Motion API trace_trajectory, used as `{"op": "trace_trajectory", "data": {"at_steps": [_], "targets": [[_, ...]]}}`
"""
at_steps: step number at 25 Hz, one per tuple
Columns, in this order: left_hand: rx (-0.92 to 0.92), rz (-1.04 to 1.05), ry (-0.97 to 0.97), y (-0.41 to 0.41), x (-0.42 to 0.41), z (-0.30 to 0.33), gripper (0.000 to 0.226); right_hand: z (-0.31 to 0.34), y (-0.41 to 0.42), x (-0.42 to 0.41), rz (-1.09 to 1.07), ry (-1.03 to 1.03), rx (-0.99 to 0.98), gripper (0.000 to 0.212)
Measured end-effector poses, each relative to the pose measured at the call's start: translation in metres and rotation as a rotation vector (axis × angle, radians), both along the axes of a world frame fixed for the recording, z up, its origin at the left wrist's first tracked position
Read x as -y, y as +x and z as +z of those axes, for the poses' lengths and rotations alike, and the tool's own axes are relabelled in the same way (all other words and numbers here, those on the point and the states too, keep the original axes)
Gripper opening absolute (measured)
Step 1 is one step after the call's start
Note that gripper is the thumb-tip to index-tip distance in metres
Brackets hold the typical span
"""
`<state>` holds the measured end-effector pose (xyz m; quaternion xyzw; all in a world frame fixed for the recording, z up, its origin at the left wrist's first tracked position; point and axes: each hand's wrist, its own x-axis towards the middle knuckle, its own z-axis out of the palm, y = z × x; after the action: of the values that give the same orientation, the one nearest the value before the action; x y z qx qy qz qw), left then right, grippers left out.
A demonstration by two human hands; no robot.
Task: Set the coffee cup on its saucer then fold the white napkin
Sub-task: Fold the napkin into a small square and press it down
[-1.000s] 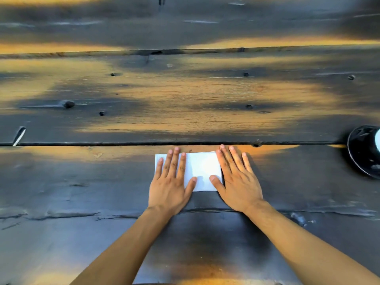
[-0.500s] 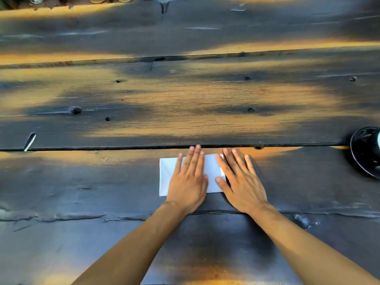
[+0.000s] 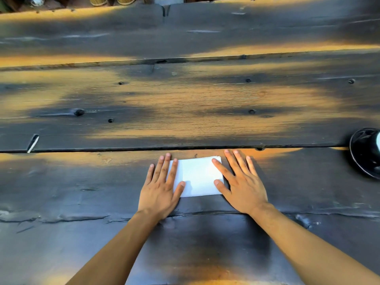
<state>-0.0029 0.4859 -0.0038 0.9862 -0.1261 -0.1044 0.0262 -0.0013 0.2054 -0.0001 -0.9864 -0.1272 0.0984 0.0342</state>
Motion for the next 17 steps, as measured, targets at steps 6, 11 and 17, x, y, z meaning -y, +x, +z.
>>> {"op": "trace_trajectory", "data": {"at_steps": [6, 11, 17], "targets": [[0.050, 0.052, -0.056, 0.000, -0.001, 0.011, 0.075, 0.004, 0.000, 0.000, 0.022, 0.122, 0.001, 0.060], [0.305, -0.255, -0.391, -0.019, 0.037, 0.025, 0.034, 0.025, -0.001, 0.014, 0.282, 0.339, 0.167, 0.034], [0.235, -0.265, -0.354, -0.044, 0.087, 0.012, 0.014, 0.029, -0.001, 0.010, 0.508, 0.215, 0.048, 0.028]]}}
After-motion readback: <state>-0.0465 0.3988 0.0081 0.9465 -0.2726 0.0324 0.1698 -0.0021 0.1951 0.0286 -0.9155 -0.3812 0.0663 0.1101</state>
